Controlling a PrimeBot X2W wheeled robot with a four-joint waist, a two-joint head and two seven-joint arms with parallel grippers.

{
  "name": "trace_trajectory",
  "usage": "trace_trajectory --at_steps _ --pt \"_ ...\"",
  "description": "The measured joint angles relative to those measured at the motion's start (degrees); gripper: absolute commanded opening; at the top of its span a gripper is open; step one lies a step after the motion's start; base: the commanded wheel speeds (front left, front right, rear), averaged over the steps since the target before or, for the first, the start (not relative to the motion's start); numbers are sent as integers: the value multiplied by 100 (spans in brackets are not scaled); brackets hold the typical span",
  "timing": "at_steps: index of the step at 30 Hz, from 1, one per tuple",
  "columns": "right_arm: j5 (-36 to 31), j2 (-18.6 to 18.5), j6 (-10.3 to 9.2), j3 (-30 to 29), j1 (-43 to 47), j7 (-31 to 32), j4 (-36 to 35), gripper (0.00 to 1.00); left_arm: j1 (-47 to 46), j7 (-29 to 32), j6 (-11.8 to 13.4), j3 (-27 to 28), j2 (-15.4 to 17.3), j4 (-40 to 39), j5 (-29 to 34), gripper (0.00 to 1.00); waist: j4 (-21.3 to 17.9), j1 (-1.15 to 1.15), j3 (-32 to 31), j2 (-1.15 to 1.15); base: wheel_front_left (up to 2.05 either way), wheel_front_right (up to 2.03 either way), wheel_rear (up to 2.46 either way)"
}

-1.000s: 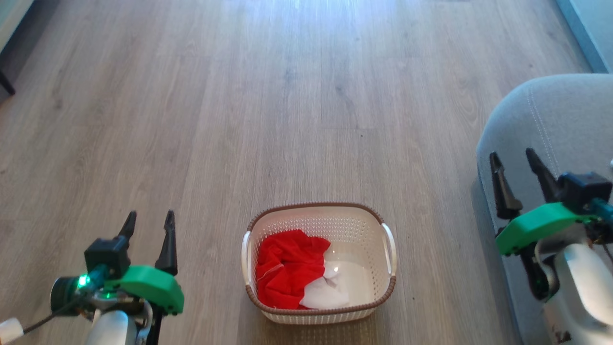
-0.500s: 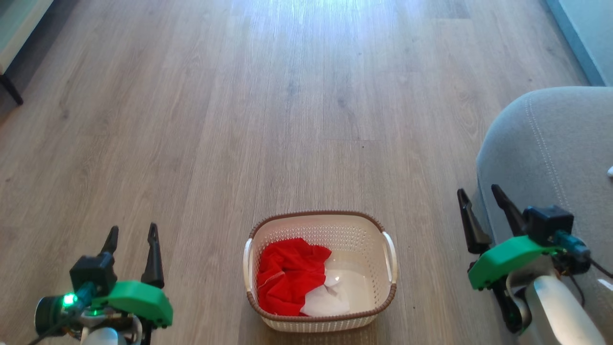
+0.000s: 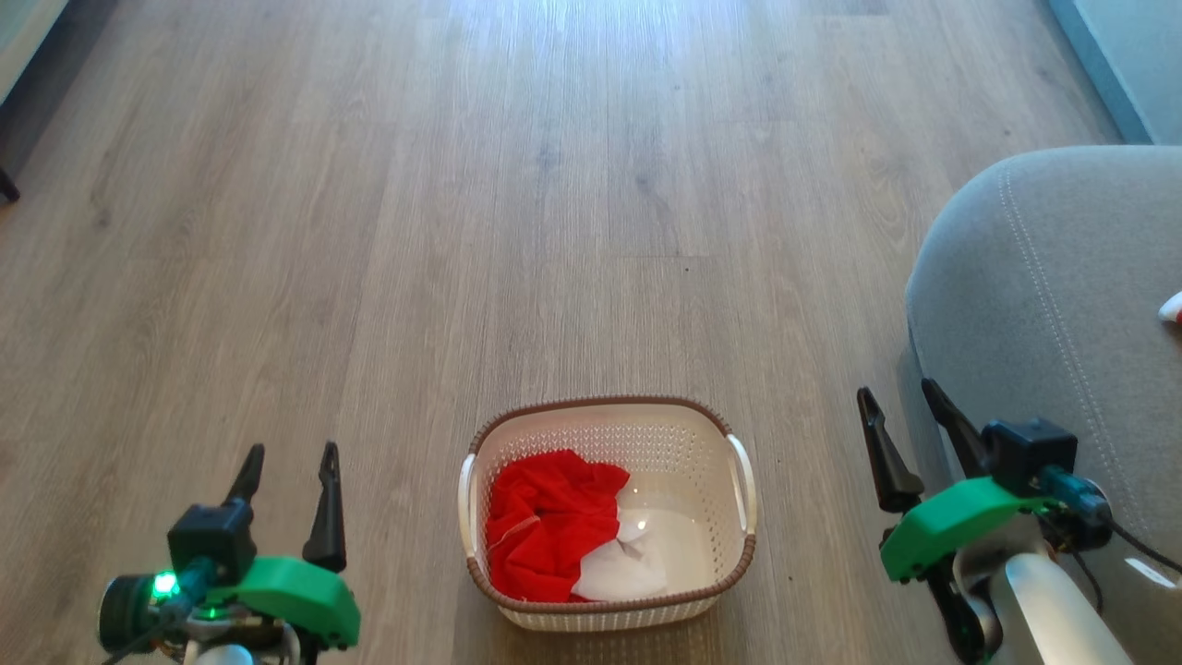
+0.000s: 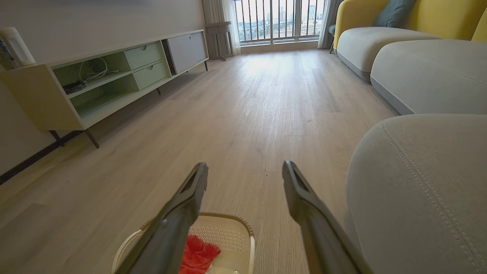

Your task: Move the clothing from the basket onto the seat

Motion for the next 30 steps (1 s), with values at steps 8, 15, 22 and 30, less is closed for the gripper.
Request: trace_trajectory --at_steps 8,15,22,30 --pt "-7 40 0 -41 107 0 -3 100 52 0 -49 -157 -19 11 52 100 -31 0 53 0 0 0 0" --pt "-57 119 0 -99 181 0 0 100 52 0 -49 -325 -24 69 49 100 -40 0 94 0 0 0 0" --pt "-57 154 0 -99 179 0 0 100 52 0 -47 -372 -24 108 48 100 -45 0 125 0 0 0 0" --pt "-107 187 0 -113 179 0 2 100 52 0 -45 -391 -25 122 48 100 -54 0 146 0 0 0 0"
